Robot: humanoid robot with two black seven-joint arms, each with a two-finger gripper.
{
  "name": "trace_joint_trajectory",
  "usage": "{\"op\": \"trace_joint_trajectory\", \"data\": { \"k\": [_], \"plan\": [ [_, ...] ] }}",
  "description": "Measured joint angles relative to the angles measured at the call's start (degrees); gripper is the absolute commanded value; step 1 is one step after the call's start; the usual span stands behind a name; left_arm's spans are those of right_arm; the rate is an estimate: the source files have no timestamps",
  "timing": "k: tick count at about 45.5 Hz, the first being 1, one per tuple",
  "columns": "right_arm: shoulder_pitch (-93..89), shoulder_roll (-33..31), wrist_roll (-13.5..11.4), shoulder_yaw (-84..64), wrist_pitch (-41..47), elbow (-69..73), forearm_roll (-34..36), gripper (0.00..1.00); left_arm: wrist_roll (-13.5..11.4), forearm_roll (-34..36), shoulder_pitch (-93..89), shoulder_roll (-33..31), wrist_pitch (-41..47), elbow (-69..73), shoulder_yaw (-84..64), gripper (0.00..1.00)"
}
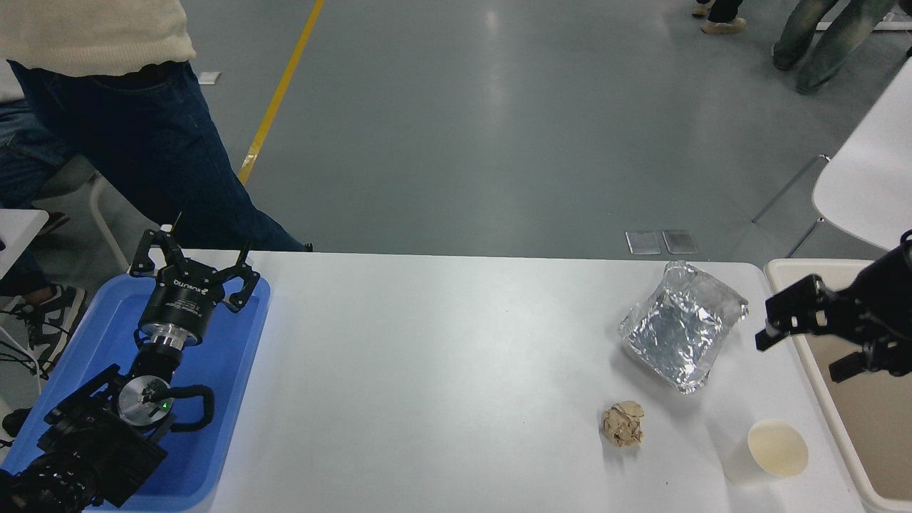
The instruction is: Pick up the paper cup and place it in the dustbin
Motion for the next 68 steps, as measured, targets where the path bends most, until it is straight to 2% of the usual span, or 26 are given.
{"op": "trace_joint_trajectory", "data": {
  "k": [8, 19, 28, 31, 46, 64, 68],
  "plan": [
    [-6.2, -1.2, -0.1, 0.8, 0.0, -1.2, -0.4, 0.92, 0.0, 0.0, 0.0, 0.0, 0.0, 0.0, 0.0, 1.00],
    [-13.1, -2.4, -0.2, 2.2, -1.1, -1.9, -4.0, 0.92, 0.0, 0.0, 0.0, 0.0, 0.0, 0.0, 0.0, 1.00],
    [-17.4, -2.8, -0.3, 4.5, -7.2, -2.2, -4.9, 0.91, 0.0, 0.0, 0.0, 0.0, 0.0, 0.0, 0.0, 1.00],
    [-18.5, -2.9, -0.3, 5.2, -10.2, -2.3, -4.9, 0.87, 0.0, 0.0, 0.0, 0.0, 0.0, 0.0, 0.0, 1.00],
    [-23.0, -3.1, -0.4, 7.6, -23.1, -3.2, -4.5, 0.87, 0.0, 0.0, 0.0, 0.0, 0.0, 0.0, 0.0, 1.00],
    [-26.4, -3.2, -0.5, 8.1, -28.3, -4.4, -4.6, 0.86, 0.0, 0.0, 0.0, 0.0, 0.0, 0.0, 0.0, 1.00],
    [-27.2, -3.1, -0.5, 8.5, -29.0, -4.5, -4.5, 0.79, 0.0, 0.0, 0.0, 0.0, 0.0, 0.0, 0.0, 1.00]
  ]
}}
